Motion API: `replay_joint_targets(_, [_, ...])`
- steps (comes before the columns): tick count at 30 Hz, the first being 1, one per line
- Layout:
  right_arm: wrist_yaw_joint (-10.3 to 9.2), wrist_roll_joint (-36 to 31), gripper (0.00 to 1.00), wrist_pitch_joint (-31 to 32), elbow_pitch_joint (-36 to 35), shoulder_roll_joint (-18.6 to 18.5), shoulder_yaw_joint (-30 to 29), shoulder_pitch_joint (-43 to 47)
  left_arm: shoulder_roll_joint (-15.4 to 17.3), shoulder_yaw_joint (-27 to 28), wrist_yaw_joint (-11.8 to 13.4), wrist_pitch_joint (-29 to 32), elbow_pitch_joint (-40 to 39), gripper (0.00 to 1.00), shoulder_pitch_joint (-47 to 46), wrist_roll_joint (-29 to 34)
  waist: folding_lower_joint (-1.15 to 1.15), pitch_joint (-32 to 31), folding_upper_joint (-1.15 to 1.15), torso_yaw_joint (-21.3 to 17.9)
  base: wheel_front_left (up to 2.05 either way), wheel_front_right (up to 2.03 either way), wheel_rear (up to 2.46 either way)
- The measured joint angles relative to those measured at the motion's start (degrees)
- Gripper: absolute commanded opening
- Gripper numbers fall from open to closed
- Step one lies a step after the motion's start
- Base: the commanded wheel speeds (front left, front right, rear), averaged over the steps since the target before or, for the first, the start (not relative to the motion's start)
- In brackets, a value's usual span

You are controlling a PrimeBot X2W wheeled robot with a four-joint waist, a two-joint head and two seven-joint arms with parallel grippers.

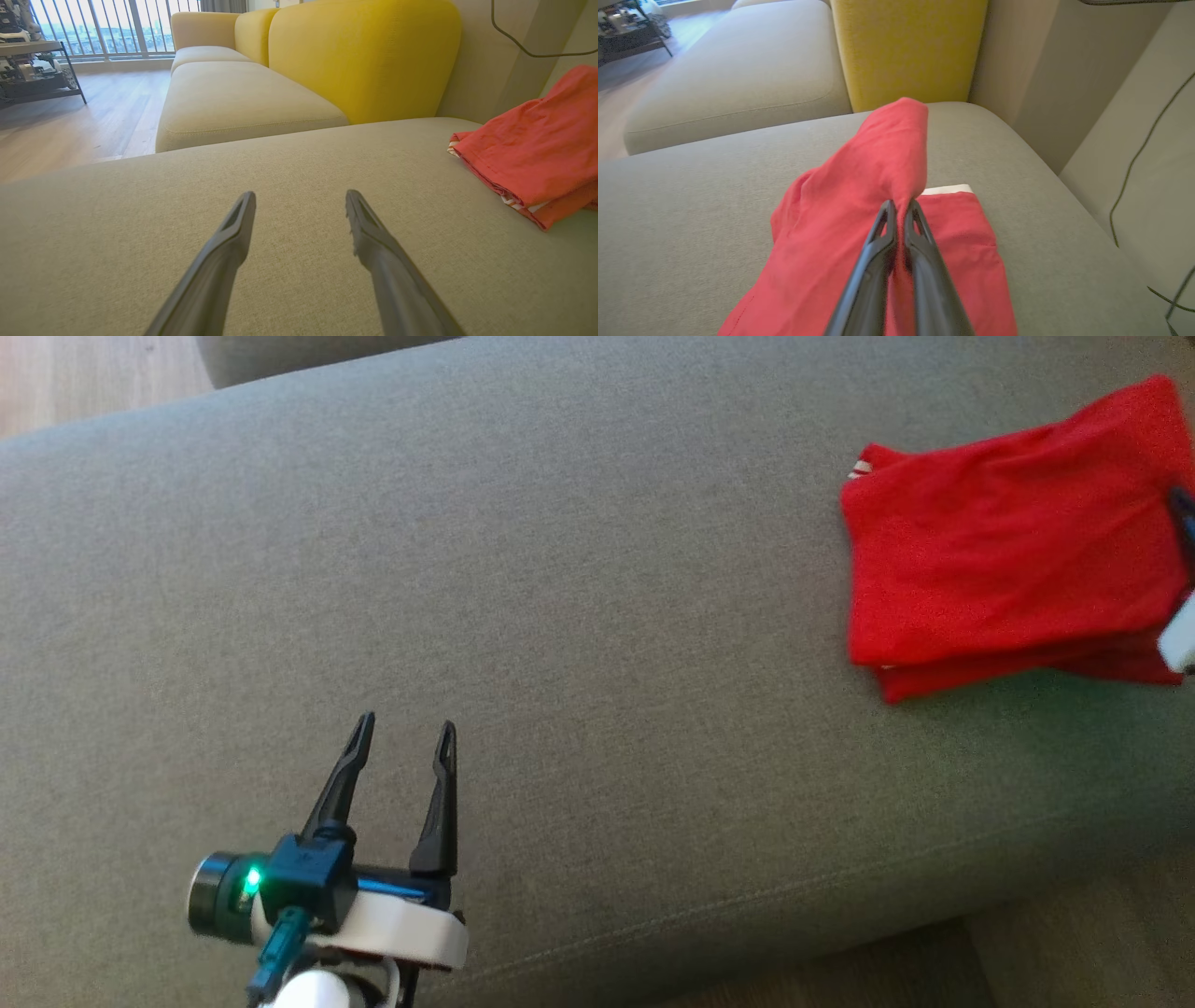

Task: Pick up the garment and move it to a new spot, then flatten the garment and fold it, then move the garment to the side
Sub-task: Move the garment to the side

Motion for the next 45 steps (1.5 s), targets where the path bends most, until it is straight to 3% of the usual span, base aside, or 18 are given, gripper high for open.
replay_joint_targets(8, [0.0, -6.23, 0.0, 1.16, -0.88, -0.16, -5.86, -0.01, -0.04, -0.55, -0.43, -0.01, 0.43, 1.0, -0.8, 0.2, -0.01, 0.56, 0.0, 1.02, 0.0, 0.0, 0.0])
replay_joint_targets(9, [0.0, -7.47, 0.19, 0.97, -0.58, -0.15, -6.82, 0.01, -0.08, -0.75, -0.59, 0.0, 0.51, 1.0, -0.8, 0.19, -0.01, 0.59, 0.0, 1.21, 0.0, 0.0, 0.0])
replay_joint_targets(10, [0.0, -9.13, 0.94, 0.11, -0.34, -0.15, -7.69, 0.03, -0.1, -0.96, -0.86, -0.01, 0.63, 1.0, -0.8, 0.19, 0.0, 0.6, 0.0, 1.44, 0.0, 0.0, 0.0])
replay_joint_targets(11, [0.0, -11.23, 1.0, -1.05, -0.18, -0.14, -8.48, 0.08, -0.12, -1.21, -0.87, 0.0, 0.79, 1.0, -0.8, 0.19, 0.0, 0.56, 0.0, 1.69, 0.0, 0.0, 0.0])
replay_joint_targets(14, [0.0, -16.45, 1.0, -4.33, -0.46, 0.57, -10.77, 0.54, -0.21, -1.52, -0.88, 0.0, 1.32, 1.0, -0.77, 0.18, -0.01, 0.21, 0.0, 2.54, 0.0, 0.0, 0.0])
replay_joint_targets(17, [0.0, -19.39, 1.0, -6.27, -2.94, 3.72, -11.01, 2.14, -0.27, -1.43, -0.77, 0.0, 1.43, 1.0, -0.69, 0.16, -0.01, -0.66, 0.0, 3.36, 0.0, 0.0, 0.0])
replay_joint_targets(20, [0.0, -19.59, 1.0, -6.68, -5.55, 6.93, -9.99, 4.51, -0.32, -1.32, -0.64, 0.0, 1.44, 1.0, -0.46, -0.04, -0.01, -1.36, 0.0, 3.87, 0.0, 0.0, 0.0])
replay_joint_targets(27, [0.0, -16.05, 1.0, -10.46, -14.03, 14.7, -1.67, 15.25, -0.43, -0.25, 1.25, 0.0, 1.26, 1.0, 1.27, -2.0, -0.01, -4.21, 0.0, 5.79, 0.0, 0.0, 0.0])
replay_joint_targets(34, [0.0, -19.56, 1.0, -21.81, -18.76, 16.85, 2.97, 22.95, -0.53, 0.96, 4.58, 0.0, 0.36, 1.0, 2.29, -4.67, -0.01, -7.48, 0.0, 8.12, 0.0, 0.0, 0.0])
replay_joint_targets(39, [0.0, -16.14, 1.0, -30.12, -17.72, 16.94, 6.28, 27.92, -0.53, 1.01, 4.21, -0.01, -0.2, 1.0, 4.87, -6.64, -0.01, -10.32, 0.0, 9.83, 0.0, 0.0, 0.0])
replay_joint_targets(45, [0.0, -16.69, 1.0, -32.38, -14.33, 17.25, 7.17, 31.95, -0.51, 2.75, 3.88, -0.01, -1.83, 1.0, 6.7, -6.45, -0.01, -12.8, 0.0, 11.04, 0.0, 0.0, 0.0])
